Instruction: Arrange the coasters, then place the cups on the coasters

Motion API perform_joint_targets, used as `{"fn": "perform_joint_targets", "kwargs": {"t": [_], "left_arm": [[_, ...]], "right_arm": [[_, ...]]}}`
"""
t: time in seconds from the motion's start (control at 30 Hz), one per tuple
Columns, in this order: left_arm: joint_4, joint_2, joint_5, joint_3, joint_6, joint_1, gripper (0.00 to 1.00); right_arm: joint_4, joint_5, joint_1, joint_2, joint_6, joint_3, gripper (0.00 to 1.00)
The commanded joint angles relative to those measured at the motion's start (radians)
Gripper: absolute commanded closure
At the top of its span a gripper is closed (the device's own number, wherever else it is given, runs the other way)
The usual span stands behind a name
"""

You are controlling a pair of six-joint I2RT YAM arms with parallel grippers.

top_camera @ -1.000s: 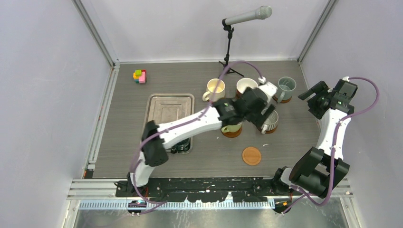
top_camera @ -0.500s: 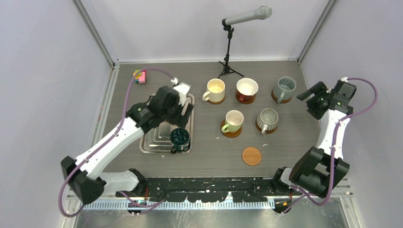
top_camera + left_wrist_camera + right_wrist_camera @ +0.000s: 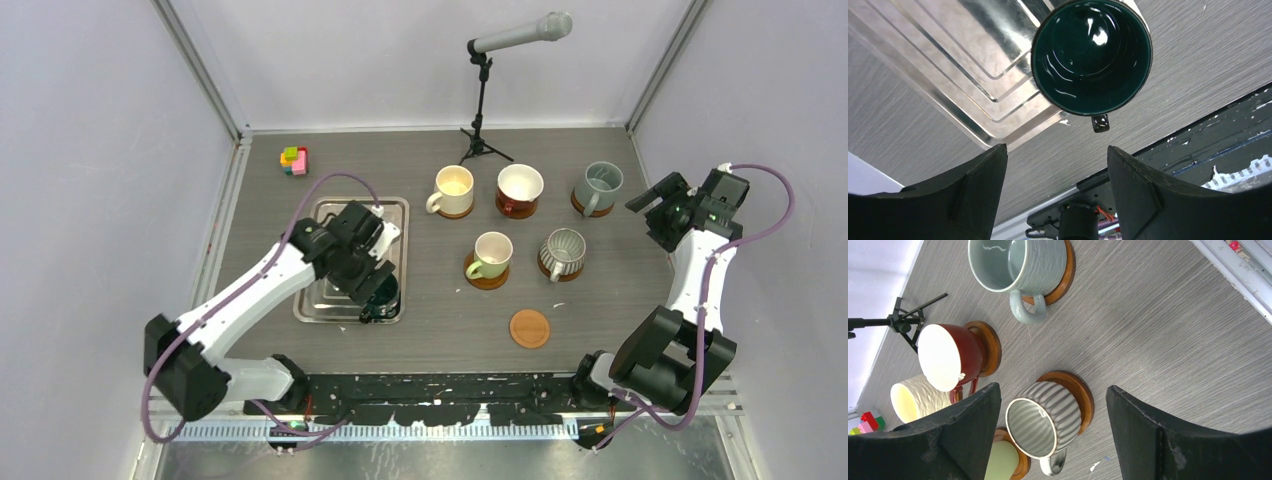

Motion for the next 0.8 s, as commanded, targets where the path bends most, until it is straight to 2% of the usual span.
{"fn": "perform_joint_targets", "kwargs": {"t": [0.0,0.27,0.53,0.77], "left_arm": [[-0.087,0.091,0.050,0.055,-0.049,0.004,0.26],[-0.010,0.145,0.071,0.004,-0.185,0.003,0.29],[0.073,0.210,0.131,-0.033,-0.210,0.004,0.38],[0.119,0.241,0.112,-0.050,-0.223,0.004,0.38]], "right_arm": [[0.032,0.021,-0.004,-0.003,-0.011,0.008,0.19],[0.031,0.029,-0.004,0.004,-0.012,0.009,0.19],[0.026,0.040,-0.004,0.002,-0.021,0.012,0.19],[0.026,0.046,-0.004,0.004,-0.020,0.013,0.18]]}}
